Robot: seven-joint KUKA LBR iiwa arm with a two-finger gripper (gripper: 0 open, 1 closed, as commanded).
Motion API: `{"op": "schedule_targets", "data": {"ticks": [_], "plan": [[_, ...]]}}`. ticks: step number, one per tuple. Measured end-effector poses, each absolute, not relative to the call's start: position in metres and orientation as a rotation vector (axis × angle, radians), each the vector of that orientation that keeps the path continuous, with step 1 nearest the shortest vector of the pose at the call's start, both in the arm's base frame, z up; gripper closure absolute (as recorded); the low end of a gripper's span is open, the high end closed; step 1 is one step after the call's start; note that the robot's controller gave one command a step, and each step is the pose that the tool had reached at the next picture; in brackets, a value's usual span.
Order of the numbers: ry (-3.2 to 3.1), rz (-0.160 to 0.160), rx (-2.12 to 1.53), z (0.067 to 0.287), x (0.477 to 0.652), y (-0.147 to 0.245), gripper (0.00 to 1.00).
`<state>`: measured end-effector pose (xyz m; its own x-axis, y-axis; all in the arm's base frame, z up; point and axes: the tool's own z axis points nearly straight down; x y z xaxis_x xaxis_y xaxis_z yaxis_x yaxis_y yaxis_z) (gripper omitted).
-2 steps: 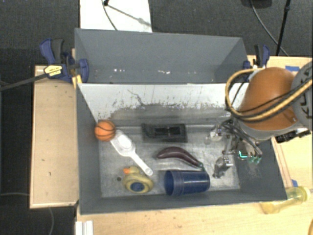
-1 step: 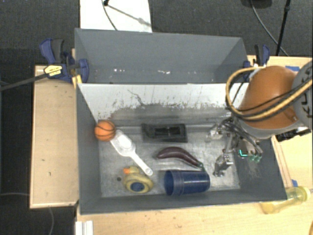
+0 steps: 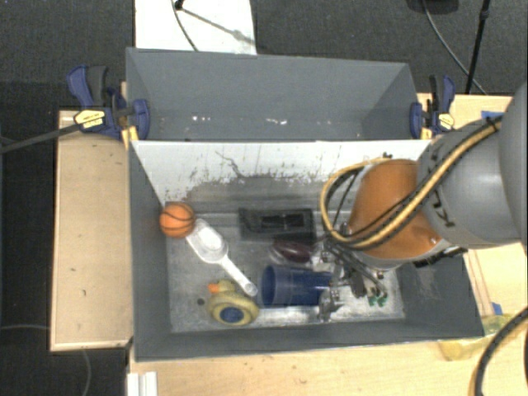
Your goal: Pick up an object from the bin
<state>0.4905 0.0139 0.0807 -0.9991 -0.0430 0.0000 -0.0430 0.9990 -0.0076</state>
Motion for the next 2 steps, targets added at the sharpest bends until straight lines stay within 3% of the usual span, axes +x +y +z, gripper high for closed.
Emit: {"op": "schedule_targets", "data": {"ticks": [1, 2], "plan": [[3.141, -0.012, -0.068, 0.081, 0.49, 0.014, 1.0], [3.149, -0.016, -0.267, 0.08, 0.506, 0.021, 1.0]]}}
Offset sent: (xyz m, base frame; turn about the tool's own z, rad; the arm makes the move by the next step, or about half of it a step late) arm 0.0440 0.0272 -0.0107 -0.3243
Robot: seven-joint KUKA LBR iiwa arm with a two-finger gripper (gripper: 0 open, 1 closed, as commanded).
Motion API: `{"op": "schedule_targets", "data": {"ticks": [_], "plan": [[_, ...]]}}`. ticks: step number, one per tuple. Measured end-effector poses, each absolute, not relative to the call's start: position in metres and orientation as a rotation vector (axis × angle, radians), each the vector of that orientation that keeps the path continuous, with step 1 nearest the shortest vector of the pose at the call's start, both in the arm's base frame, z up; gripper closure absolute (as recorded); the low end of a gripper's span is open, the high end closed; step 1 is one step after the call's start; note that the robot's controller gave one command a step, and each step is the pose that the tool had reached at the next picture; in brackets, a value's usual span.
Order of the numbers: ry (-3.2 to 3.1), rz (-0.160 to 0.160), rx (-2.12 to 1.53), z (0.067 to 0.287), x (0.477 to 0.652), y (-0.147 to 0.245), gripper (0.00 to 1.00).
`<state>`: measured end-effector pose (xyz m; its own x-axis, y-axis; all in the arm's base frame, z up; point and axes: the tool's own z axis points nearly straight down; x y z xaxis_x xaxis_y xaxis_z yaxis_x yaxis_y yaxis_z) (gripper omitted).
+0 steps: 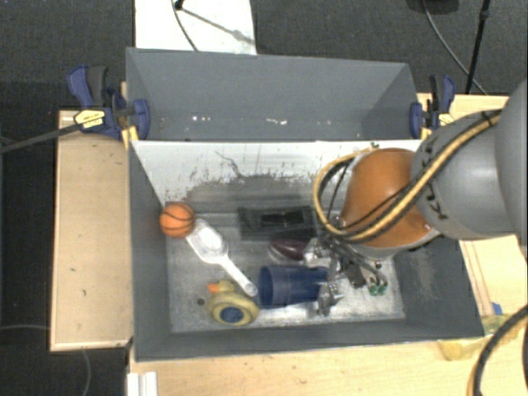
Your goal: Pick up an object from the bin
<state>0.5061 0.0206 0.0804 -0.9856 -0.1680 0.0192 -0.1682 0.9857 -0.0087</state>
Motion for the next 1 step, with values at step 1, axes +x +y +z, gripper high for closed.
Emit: {"op": "schedule_targets", "data": {"ticks": [1], "plan": [[-3.14, 0.0, 0.236, 0.2699, 0.5004, 0.0109, 1.0]]}}
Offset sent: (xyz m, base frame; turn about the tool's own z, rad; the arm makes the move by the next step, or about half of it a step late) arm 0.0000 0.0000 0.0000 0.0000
